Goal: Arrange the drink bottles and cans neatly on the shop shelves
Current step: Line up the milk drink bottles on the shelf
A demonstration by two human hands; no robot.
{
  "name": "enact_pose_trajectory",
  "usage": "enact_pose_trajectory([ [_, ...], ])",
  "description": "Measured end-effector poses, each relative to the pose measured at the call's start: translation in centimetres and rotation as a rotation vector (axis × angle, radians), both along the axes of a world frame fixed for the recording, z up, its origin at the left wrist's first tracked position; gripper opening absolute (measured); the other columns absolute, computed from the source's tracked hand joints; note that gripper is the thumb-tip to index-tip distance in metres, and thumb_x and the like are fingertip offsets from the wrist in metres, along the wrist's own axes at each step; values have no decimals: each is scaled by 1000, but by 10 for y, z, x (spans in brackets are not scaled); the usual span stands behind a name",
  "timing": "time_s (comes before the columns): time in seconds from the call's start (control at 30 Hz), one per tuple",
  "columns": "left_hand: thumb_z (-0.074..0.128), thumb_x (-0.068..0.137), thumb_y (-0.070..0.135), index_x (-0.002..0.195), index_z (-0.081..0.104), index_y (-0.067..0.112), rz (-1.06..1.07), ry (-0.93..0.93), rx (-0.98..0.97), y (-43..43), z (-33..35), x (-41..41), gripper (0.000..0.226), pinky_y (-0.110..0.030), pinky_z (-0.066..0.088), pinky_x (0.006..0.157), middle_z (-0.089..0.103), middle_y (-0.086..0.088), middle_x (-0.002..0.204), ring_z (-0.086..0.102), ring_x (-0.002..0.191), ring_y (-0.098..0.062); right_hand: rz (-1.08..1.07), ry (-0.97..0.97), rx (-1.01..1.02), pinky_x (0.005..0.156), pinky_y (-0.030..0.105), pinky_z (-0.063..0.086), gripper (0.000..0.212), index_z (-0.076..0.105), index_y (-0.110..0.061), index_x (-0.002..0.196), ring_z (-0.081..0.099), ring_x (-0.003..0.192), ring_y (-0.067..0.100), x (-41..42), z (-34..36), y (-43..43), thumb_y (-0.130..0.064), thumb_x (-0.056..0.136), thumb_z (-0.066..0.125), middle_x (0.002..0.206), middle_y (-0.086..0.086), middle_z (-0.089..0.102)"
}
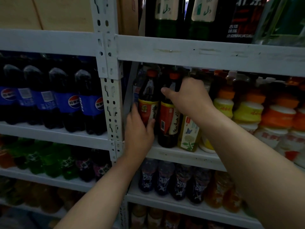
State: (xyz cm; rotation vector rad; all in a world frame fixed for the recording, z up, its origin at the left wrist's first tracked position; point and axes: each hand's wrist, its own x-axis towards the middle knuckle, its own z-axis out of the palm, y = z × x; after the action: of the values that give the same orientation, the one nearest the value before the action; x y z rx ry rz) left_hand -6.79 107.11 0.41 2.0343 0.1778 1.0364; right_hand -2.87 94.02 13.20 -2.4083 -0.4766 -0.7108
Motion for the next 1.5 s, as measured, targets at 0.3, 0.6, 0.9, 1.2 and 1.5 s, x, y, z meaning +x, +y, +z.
enact_pose_trajectory([
  [0.3, 41, 101, 20, 152, 15, 27, -271, 62, -11, 13, 7, -9, 58, -34, 41, 105, 50, 4, 137, 49, 120, -8, 86, 115, 29, 47, 24, 32, 35, 53, -13, 92, 53, 67, 15, 1, 4, 2, -48, 90, 52, 75, -3, 53],
  [0.6, 66, 87, 22, 142, 42, 23, -82, -24, 17, 15, -3, -5, 60, -18, 38, 91, 54, -3, 117, 43, 106, 0, 60, 148, 18, 32, 16, 35, 44, 56, -13, 98, 58, 38, 9, -1, 7, 3, -56, 88, 53, 75, 3, 65],
  [0.9, 61, 92, 24, 142, 43, 31, -270, -29, -151, 26, -10, -6, 53, -39, 45, 103, 58, 1, 127, 55, 117, -10, 93, 123, 25, 41, 21, 36, 40, 58, -14, 93, 58, 55, 14, -4, -1, 4, -53, 86, 57, 77, 1, 65],
  [1.2, 54, 96, 19, 140, 44, 31, -330, -11, -234, 22, -9, -12, 46, -37, 44, 105, 57, 11, 129, 53, 120, -2, 92, 176, 173, 66, 28, 54, 41, 56, -16, 112, 64, 83, 17, -15, -17, 5, -49, 88, 58, 100, 3, 66],
  [1.5, 59, 90, 13, 106, 66, 39, -100, -26, -394, 18, -92, -84, 32, -15, 48, 88, 66, 23, 108, 62, 104, 1, 263, -193, 411, 73, 6, 36, 19, 57, -8, 105, 47, 79, -2, -80, -159, 20, -9, 86, 60, 101, 0, 50],
])
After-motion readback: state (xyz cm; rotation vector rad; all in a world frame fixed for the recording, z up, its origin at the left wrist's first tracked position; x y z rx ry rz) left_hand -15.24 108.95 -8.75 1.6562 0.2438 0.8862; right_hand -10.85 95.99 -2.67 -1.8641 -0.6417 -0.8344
